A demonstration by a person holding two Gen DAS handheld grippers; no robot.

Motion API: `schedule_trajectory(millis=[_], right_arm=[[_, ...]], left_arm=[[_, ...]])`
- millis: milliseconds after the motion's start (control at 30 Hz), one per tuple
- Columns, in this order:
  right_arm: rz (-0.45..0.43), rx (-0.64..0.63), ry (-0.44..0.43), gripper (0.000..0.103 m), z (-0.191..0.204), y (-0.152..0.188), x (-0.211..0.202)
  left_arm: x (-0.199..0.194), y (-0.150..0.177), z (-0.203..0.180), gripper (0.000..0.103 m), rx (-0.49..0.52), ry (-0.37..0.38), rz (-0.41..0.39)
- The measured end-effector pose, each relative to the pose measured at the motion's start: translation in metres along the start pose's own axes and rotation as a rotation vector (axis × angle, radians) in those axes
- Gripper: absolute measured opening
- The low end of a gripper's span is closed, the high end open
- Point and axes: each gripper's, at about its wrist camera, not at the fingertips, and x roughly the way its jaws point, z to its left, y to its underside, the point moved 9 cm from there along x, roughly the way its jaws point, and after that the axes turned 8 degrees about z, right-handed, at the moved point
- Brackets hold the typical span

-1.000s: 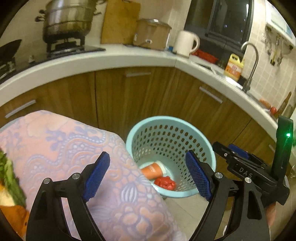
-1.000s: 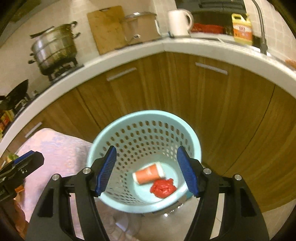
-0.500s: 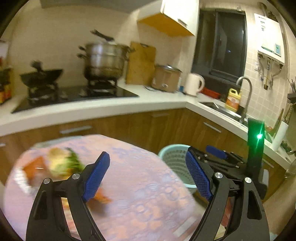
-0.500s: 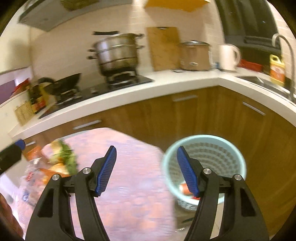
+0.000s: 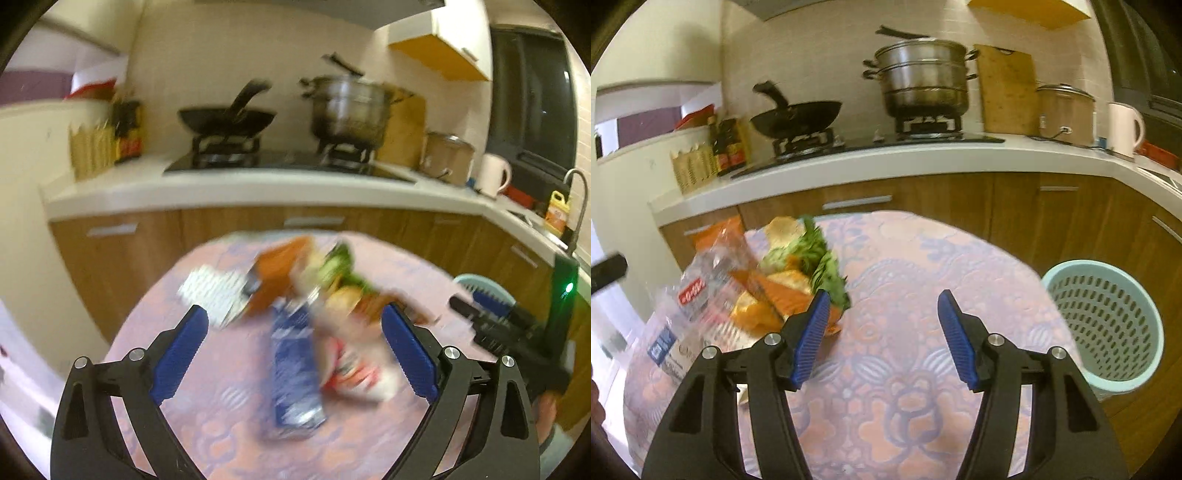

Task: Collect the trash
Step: 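Grasp the blue milk carton with the left tool while the right tool grasps the snack wrapper, then carry carton and wrapper over the blue basket and open both tools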

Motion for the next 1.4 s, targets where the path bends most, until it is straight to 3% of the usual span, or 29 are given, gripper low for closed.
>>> schedule_trajectory(millis=[267, 400, 567, 700, 800, 900, 1100, 1133, 1200, 1300, 1400], right_arm=[[0.01, -0.025, -0.02, 0.057, 0.006, 0.002, 0.005], [0.009, -0.044, -0.028, 0.057, 0.011, 0.002, 0.003], [0.022, -0.086, -0.091, 0.057, 0.029, 0.0, -0.004], [0.047, -0.155, -0.179, 0.057, 0.054, -0.009, -0.011], [0.054, -0.253, -0.147, 0.057, 0.07, -0.015, -0.01], [0.078, -0.318, -0.091, 0.057, 0.08, -0.015, 0.002], [0.165, -0.302, -0.083, 0.057, 0.075, -0.005, 0.036], [0.183, -0.284, -0.088, 0.055, 0.072, -0.004, 0.042], [0.204, -0.26, -0.123, 0.034, 0.071, -0.004, 0.046], [0.206, -0.24, -0.144, 0.017, 0.069, -0.005, 0.044], [0.188, -0.241, -0.132, 0.013, 0.069, -0.008, 0.036]], left_arm=[[0.035, 0.045, 0.009, 0.09, -0.042, 0.082, 0.12], [0.055, 0.049, 0.006, 0.082, -0.04, 0.059, 0.164], [0.067, 0.054, 0.016, 0.065, -0.084, 0.089, 0.216], [0.072, 0.058, 0.021, 0.066, -0.108, 0.095, 0.24], [0.074, 0.056, 0.019, 0.06, -0.103, 0.088, 0.242], [0.079, 0.057, 0.015, 0.037, -0.112, 0.103, 0.266], [0.072, 0.062, 0.008, 0.036, -0.098, 0.124, 0.265], [0.069, 0.063, 0.007, 0.036, -0.097, 0.13, 0.261], [0.063, 0.064, 0.009, 0.036, -0.093, 0.127, 0.256], [0.05, 0.067, 0.012, 0.036, -0.094, 0.128, 0.248], [0.034, 0.067, 0.017, 0.036, -0.097, 0.128, 0.227]])
